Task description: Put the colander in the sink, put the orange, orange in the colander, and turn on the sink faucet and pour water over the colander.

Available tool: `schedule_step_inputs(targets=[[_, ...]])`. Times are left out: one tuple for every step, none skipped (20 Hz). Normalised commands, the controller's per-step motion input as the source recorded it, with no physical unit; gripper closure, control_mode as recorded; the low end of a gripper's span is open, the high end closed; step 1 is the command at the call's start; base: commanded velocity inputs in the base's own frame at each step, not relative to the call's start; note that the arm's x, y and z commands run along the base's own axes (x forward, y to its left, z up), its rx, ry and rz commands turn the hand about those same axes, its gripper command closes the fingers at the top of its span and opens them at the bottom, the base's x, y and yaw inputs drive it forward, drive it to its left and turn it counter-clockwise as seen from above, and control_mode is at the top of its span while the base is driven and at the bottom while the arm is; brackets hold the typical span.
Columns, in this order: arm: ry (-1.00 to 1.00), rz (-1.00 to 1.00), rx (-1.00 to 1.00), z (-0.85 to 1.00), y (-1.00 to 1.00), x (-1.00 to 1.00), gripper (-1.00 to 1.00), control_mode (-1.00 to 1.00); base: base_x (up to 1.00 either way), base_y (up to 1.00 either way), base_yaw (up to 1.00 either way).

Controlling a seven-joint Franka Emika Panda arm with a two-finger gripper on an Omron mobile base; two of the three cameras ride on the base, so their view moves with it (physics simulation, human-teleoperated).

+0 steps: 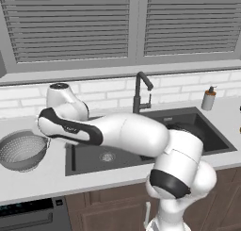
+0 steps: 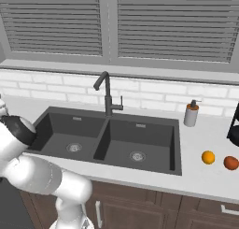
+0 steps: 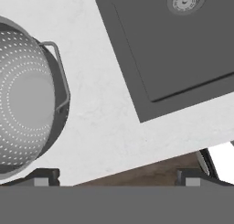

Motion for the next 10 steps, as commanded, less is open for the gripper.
schedule_step_inputs(targets=[[0.00,0.00,0.00,-0.17,0.28,0.28,-1.00,-1.00,0.00,0.00,0.00],[0.00,0.00,0.00,-0.20,0.26,0.26,-1.00,-1.00,0.00,0.00,0.00],[0.00,0.00,0.00,-0.21,0.25,0.23,-1.00,-1.00,0.00,0.00,0.00],[0.00,0.00,0.00,-0.23,0.23,0.20,-1.00,-1.00,0.00,0.00,0.00],[0.00,0.00,0.00,-0.23,0.21,0.17,-1.00,-1.00,0.00,0.00,0.00],[0.00,0.00,0.00,-0.21,0.20,0.17,-1.00,-1.00,0.00,0.00,0.00],[0.00,0.00,0.00,-0.17,0.19,0.20,-1.00,-1.00,0.00,0.00,0.00],[0.00,0.00,0.00,-0.14,0.19,0.22,-1.00,-1.00,0.00,0.00,0.00],[0.00,0.00,0.00,-0.08,0.19,0.25,-1.00,-1.00,0.00,0.00,0.00],[0.00,0.00,0.00,-0.09,0.20,0.26,-1.00,-1.00,0.00,0.00,0.00]])
